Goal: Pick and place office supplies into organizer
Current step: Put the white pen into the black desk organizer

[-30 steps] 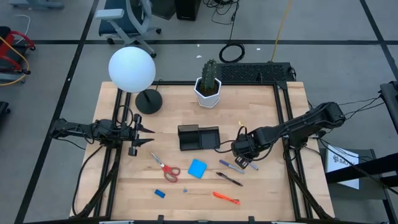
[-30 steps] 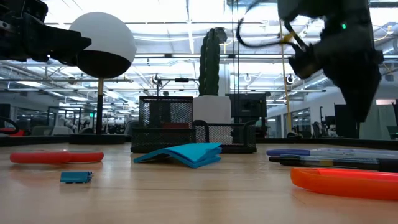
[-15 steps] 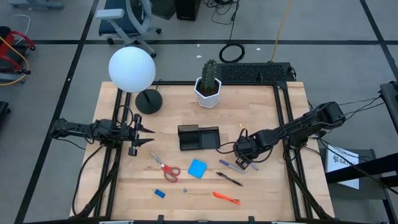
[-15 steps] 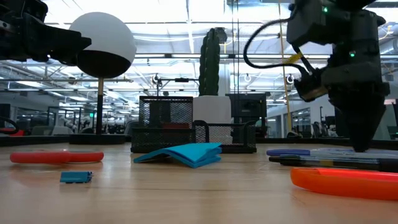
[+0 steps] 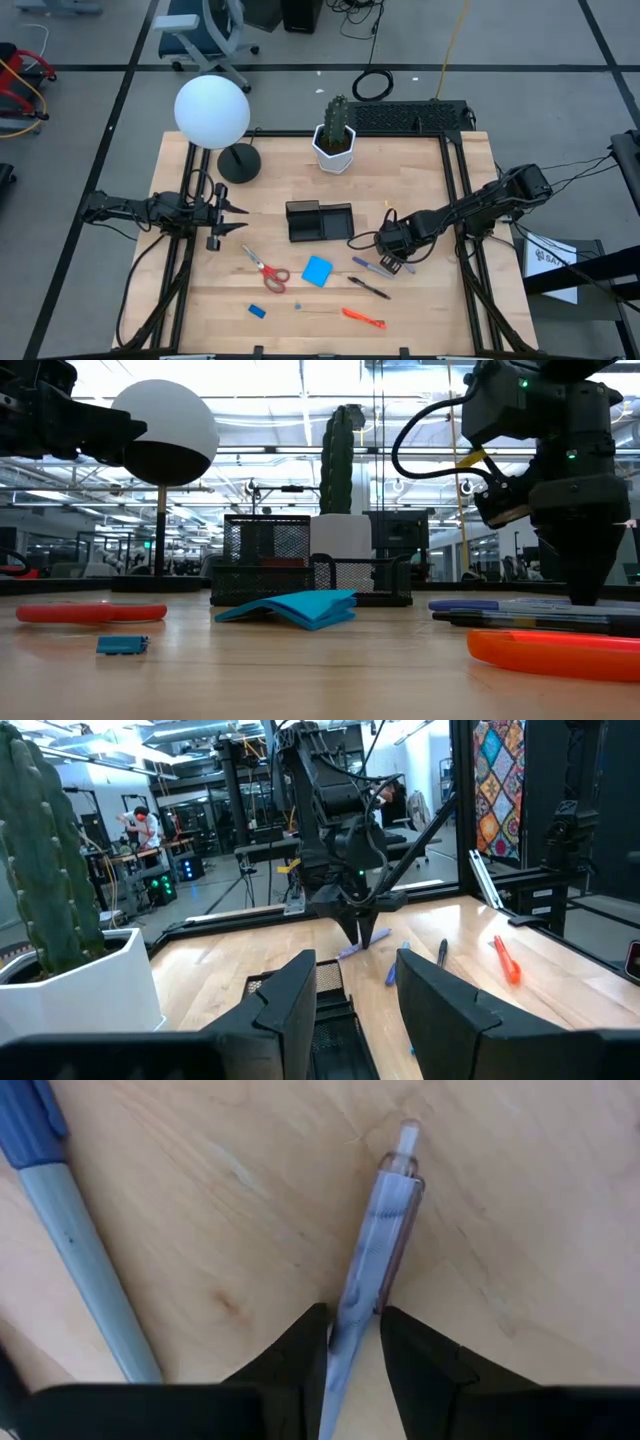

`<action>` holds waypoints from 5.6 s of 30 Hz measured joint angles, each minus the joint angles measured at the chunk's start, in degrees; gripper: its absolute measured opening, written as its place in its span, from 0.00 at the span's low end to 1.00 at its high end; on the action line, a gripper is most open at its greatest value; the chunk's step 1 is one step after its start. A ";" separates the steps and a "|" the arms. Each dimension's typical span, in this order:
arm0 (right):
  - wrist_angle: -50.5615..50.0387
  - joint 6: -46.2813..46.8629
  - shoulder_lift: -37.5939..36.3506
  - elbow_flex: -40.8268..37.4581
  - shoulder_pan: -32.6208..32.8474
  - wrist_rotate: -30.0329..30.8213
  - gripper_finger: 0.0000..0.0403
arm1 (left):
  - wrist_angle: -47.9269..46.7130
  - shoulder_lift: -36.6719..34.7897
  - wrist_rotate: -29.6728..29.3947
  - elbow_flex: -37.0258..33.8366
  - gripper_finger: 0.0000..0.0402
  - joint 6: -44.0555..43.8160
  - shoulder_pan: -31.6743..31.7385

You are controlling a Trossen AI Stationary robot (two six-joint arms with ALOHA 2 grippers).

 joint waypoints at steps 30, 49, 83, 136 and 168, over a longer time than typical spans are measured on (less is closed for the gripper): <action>1.41 -12.58 -1.12 1.46 -1.16 -2.35 0.05 | -0.01 0.00 0.00 0.00 0.36 0.00 0.01; 29.87 -23.57 -2.82 4.05 -2.63 -2.07 0.05 | 0.47 0.00 0.02 0.02 0.36 0.00 0.02; 94.77 -56.61 2.63 -5.21 -14.30 5.65 0.05 | 0.52 0.00 0.02 0.02 0.36 -0.01 0.01; 111.01 -56.88 19.74 3.05 -19.50 -0.37 0.12 | 0.44 0.00 0.01 0.02 0.36 0.00 0.02; 110.86 -56.85 19.71 3.05 -19.47 -0.35 0.22 | 0.44 0.00 0.00 0.02 0.36 -0.02 0.02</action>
